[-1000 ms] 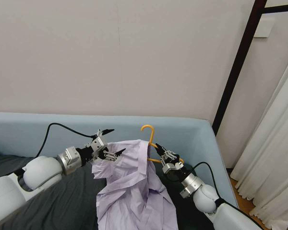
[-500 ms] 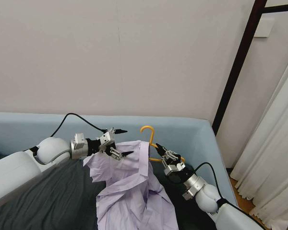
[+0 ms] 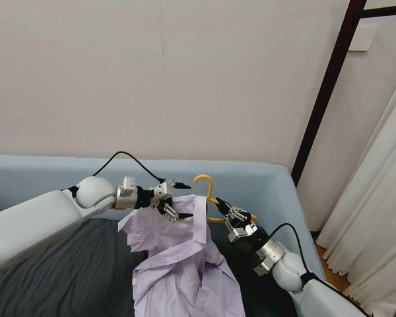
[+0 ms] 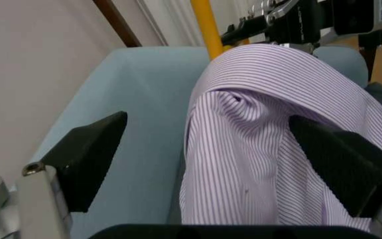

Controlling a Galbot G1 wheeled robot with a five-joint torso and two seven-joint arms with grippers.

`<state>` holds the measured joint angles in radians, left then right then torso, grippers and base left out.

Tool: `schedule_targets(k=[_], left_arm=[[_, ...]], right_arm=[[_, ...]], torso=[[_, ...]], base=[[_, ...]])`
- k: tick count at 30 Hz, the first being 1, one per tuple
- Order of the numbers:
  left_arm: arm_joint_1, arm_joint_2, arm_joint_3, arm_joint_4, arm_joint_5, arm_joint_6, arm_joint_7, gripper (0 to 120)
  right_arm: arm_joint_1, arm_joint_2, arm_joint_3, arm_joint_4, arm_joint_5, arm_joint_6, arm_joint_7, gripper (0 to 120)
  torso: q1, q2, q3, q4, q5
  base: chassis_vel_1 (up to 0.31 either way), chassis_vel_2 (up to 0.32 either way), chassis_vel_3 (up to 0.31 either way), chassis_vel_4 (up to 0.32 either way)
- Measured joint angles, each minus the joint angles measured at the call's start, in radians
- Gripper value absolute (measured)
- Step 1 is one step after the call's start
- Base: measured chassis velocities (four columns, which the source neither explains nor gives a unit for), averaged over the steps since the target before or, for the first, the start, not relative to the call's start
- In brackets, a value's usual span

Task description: Pick up the clothes from the sofa and hang them on the clothes hanger.

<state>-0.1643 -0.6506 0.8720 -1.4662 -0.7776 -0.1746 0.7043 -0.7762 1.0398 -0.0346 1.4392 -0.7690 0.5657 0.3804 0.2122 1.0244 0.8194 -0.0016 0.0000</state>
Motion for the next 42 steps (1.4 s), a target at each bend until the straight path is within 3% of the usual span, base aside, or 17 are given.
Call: schedule_targets(k=[24, 38, 42], left_arm=[[0.037, 0.018, -0.007, 0.032, -0.01, -0.026, 0.071, 8], [0.092, 0.029, -0.052, 0.049, -0.032, -0.037, 0.117, 8], [0.151, 0.031, -0.121, 0.067, -0.029, -0.027, 0.121, 8]], right_arm=[[0.011, 0.015, 0.019, -0.026, -0.092, 0.039, 0.031, 5], [-0.014, 0.001, -0.006, 0.017, -0.039, 0.011, 0.016, 5], [-0.041, -0.03, -0.022, 0.066, 0.068, -0.024, -0.01, 20]], torso=[[0.0, 0.0, 0.0, 0.0, -0.0002], [0.0, 0.0, 0.0, 0.0, 0.0], [0.0, 0.0, 0.0, 0.0001, -0.0002]], base=[[0.0, 0.0, 0.0, 0.0], [0.0, 0.0, 0.0, 0.0], [0.0, 0.0, 0.0, 0.0]])
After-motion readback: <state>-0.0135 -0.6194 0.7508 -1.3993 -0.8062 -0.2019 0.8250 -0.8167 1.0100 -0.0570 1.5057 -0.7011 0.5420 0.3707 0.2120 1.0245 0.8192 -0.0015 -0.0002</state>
